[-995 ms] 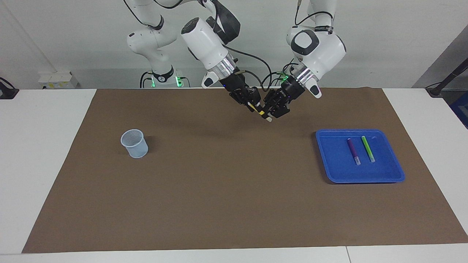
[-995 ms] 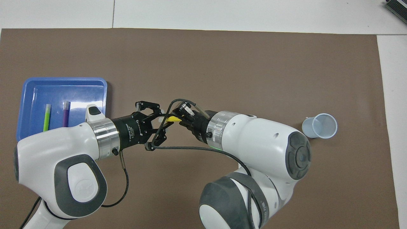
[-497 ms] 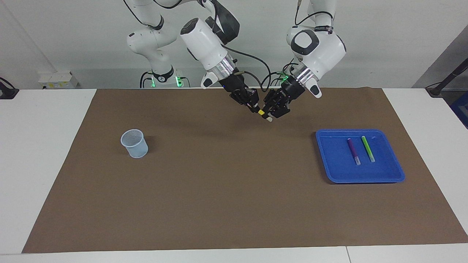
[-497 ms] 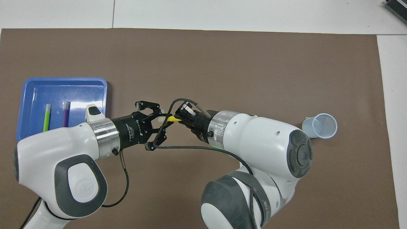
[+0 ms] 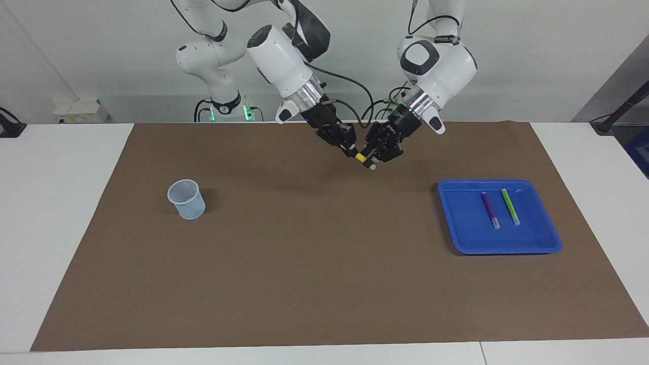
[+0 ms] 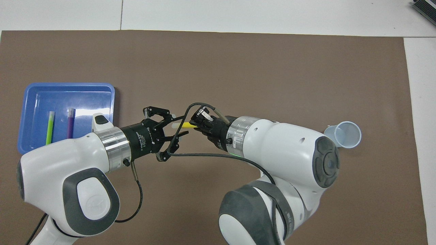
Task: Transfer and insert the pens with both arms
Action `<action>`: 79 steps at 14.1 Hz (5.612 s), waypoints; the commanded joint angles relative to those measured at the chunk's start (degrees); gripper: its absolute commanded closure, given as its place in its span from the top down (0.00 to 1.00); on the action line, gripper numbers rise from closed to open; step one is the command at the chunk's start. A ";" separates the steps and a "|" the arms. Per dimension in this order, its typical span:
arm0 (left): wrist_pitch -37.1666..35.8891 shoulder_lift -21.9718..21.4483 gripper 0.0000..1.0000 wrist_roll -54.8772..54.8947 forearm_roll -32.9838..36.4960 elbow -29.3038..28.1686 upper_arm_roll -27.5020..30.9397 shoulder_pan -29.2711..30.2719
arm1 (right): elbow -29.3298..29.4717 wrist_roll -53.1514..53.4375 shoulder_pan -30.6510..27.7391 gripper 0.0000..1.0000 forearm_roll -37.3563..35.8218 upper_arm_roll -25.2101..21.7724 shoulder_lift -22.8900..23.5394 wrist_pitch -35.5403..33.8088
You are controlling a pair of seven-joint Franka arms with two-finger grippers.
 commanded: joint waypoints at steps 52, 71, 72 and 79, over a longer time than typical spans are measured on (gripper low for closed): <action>-11.16 17.40 0.56 88.70 63.40 5.01 0.72 38.82 | -8.85 -92.03 -36.92 1.00 -31.72 0.13 -8.68 -30.35; -1.66 25.93 0.53 85.62 63.05 6.50 0.63 37.07 | -2.84 -44.51 -24.45 1.00 -8.75 1.10 -9.56 -35.05; -1.31 25.93 0.49 85.71 63.05 6.50 0.72 36.98 | -2.84 -40.56 -24.00 1.00 -7.79 1.10 -9.47 -33.82; -1.92 25.85 0.00 85.80 63.05 6.41 0.72 36.54 | -3.99 -23.23 -17.06 1.00 -5.76 1.10 -9.56 -28.10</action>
